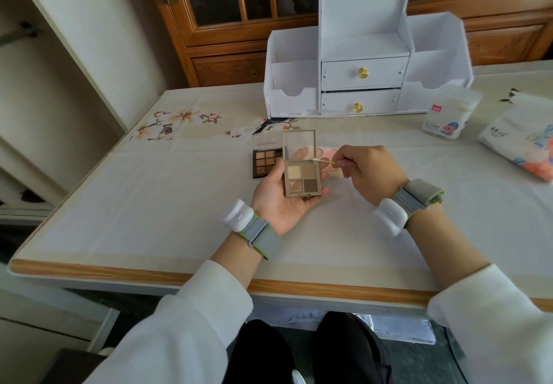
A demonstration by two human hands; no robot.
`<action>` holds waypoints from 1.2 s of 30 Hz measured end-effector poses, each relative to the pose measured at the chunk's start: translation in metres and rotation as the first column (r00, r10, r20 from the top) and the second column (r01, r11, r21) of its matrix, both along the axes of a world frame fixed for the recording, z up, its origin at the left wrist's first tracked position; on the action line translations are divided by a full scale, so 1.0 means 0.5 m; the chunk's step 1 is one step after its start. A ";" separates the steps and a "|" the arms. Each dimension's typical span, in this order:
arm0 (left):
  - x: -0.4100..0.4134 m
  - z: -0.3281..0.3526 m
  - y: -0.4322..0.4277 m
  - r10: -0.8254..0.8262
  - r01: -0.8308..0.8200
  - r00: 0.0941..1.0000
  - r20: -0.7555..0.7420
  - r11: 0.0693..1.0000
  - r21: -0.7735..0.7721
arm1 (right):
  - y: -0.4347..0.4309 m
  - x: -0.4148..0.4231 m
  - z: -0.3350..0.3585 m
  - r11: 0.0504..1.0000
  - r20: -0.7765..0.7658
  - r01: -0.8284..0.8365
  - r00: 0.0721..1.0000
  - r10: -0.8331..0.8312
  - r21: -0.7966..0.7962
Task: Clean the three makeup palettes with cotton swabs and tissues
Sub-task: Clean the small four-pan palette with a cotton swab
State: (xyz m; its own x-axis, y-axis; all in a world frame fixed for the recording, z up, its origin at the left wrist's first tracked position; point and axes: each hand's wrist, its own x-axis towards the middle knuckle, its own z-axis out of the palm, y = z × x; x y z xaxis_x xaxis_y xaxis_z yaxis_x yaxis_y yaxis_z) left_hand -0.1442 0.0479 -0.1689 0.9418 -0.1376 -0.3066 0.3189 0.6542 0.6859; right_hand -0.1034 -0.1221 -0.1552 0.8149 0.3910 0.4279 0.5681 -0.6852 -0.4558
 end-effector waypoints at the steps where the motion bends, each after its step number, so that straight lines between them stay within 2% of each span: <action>1: 0.001 -0.001 0.001 -0.003 0.003 1.000 0.003 1.000 -0.002 | -0.001 0.000 0.000 1.000 0.018 -0.004 1.000 0.004 0.005; 6: 0.001 -0.001 0.002 -0.003 0.003 1.000 0.012 1.000 -0.005 | -0.005 -0.002 0.006 0.999 0.067 -0.031 0.997 0.030 0.021; 14: -0.001 0.003 -0.001 0.002 -0.003 1.000 0.028 1.000 0.029 | 0.000 -0.003 0.001 0.997 -0.058 -0.044 0.998 0.040 -0.059; 18: 0.001 -0.002 -0.001 0.014 -0.014 1.000 0.014 1.000 -0.009 | 0.002 -0.004 0.001 1.000 -0.059 -0.009 0.998 0.008 -0.022; 23: 0.003 -0.001 0.002 0.011 -0.011 1.000 0.007 1.000 -0.021 | 0.002 -0.008 0.004 0.997 -0.130 -0.039 0.991 0.030 -0.065; 27: 0.004 -0.003 0.003 0.033 -0.033 0.999 0.019 0.999 -0.031 | 0.003 -0.010 0.006 0.998 -0.122 -0.012 0.993 0.006 -0.056; 31: 0.002 0.001 0.004 0.035 -0.034 0.999 0.041 0.999 -0.018 | 0.004 -0.013 0.008 0.995 -0.173 -0.054 0.984 0.038 -0.087; 36: 0.004 -0.004 0.004 0.074 -0.073 0.997 0.014 0.996 -0.043 | 0.006 -0.016 0.003 0.997 -0.137 -0.013 0.991 0.002 -0.074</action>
State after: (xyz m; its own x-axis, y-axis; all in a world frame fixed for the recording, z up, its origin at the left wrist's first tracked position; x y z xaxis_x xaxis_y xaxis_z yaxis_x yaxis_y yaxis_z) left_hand -0.1422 0.0499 -0.1707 0.9545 -0.0806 -0.2872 0.2586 0.7038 0.6616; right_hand -0.1114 -0.1189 -0.1539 0.8606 0.4242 0.2818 0.5092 -0.7162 -0.4773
